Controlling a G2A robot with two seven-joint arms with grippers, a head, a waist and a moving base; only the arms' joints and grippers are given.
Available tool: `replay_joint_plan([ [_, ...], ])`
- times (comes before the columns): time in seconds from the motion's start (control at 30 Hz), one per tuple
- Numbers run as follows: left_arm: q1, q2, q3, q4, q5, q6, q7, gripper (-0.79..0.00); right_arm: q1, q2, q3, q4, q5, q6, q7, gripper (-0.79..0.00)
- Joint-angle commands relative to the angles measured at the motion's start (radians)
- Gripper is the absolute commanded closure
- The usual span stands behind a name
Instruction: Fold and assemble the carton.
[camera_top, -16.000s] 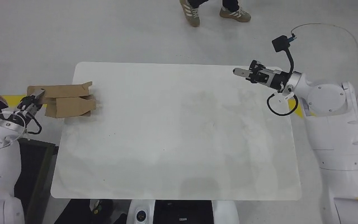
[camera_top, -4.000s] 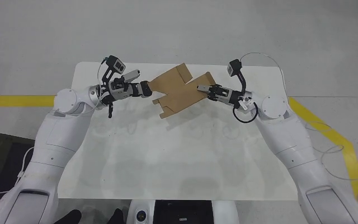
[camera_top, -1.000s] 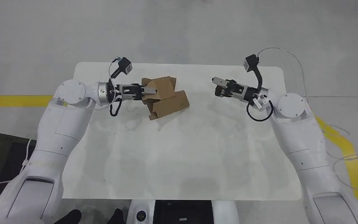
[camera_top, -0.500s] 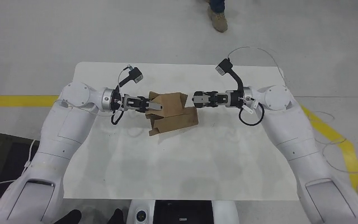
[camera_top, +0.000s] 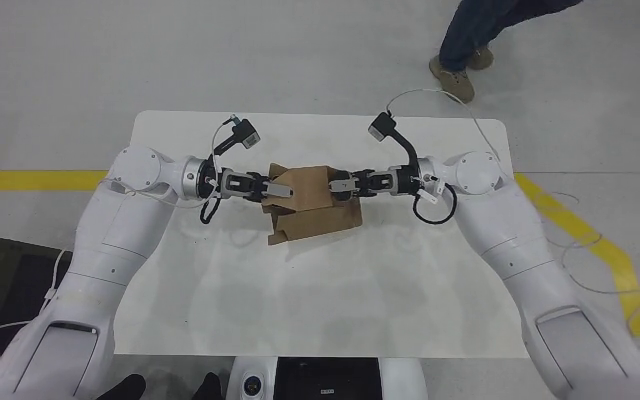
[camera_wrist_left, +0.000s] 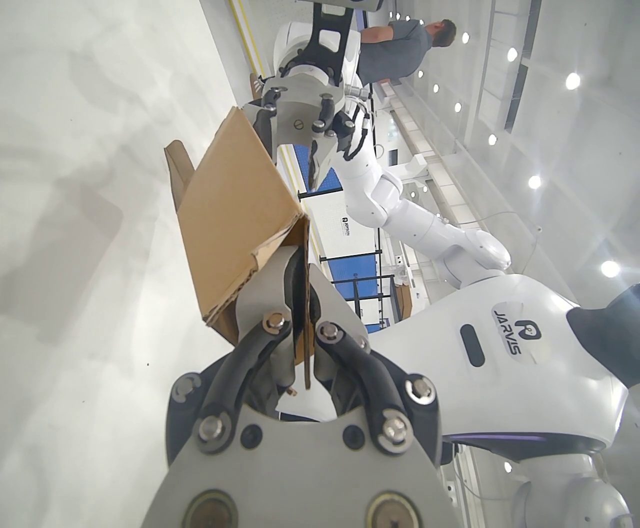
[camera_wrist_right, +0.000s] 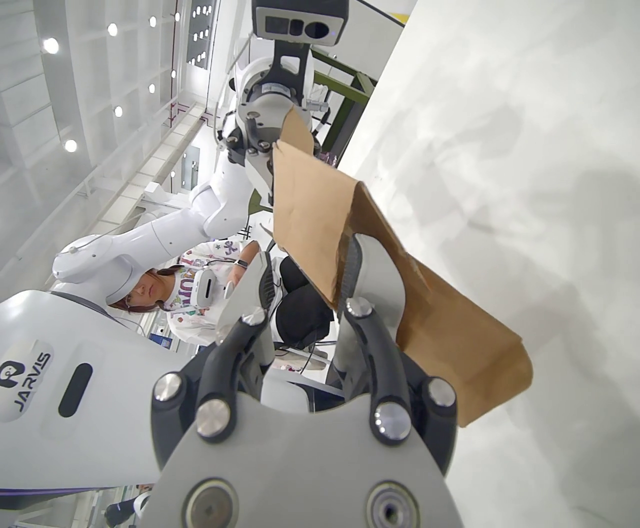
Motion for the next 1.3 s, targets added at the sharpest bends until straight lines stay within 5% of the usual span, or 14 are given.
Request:
replay_joint_plan([
  [0.0,0.001,0.000,-0.002,-0.003,-0.002,0.000,0.000,0.000,0.007,-0.003,-0.006,0.008,-0.005,0.001,-0.003,-0.262],
  [1.27,0.009,0.002,0.001,-0.001,0.019,-0.012,0.013,0.000,0.078,-0.060,-0.085,0.099,0.098,0.023,0.054,-0.188],
])
